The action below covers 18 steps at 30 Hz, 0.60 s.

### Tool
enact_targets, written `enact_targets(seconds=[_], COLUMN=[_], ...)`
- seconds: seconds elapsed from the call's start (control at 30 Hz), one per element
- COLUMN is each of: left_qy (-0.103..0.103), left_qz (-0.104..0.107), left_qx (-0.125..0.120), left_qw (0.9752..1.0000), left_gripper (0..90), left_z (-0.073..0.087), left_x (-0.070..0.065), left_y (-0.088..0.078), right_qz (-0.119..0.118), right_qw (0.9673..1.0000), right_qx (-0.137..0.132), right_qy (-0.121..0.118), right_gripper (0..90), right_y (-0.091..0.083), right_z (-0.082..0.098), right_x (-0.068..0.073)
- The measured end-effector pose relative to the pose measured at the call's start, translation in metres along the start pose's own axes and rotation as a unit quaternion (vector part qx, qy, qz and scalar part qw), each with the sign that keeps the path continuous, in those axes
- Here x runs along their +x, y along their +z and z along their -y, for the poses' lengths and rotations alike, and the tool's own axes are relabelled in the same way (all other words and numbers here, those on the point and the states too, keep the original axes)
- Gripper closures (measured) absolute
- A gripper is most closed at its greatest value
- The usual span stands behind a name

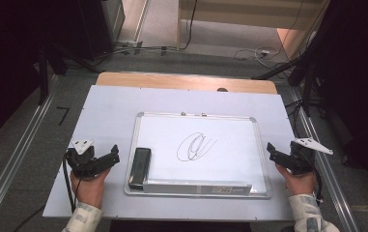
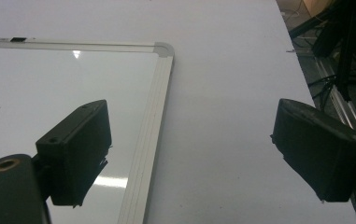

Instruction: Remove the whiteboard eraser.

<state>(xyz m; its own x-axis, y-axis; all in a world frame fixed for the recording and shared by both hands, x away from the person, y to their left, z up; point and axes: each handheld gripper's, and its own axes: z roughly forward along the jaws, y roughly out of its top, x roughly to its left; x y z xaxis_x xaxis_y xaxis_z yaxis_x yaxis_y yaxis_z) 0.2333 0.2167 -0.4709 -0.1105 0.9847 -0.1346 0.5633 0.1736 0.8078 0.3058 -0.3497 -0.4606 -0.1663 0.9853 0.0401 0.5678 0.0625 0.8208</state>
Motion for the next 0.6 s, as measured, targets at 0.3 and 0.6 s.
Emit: enact_targets(seconds=[0.3,0.6], left_qy=[0.006,0.020], left_qz=[0.009,0.025], left_qx=[0.003,0.015], left_qw=[0.9999,0.9994], left_gripper=[6.5,7.2], left_z=[0.001,0.004], left_x=[-0.007,-0.020], left_y=[0.000,0.003], right_qz=[0.001,0.002], right_qw=[1.0000,1.0000], right_qx=[0.004,0.005], right_qy=[-0.001,0.001], right_gripper=[10.5,10.5], right_y=[0.001,0.002], right_z=[0.001,0.001], right_x=[0.000,0.000])
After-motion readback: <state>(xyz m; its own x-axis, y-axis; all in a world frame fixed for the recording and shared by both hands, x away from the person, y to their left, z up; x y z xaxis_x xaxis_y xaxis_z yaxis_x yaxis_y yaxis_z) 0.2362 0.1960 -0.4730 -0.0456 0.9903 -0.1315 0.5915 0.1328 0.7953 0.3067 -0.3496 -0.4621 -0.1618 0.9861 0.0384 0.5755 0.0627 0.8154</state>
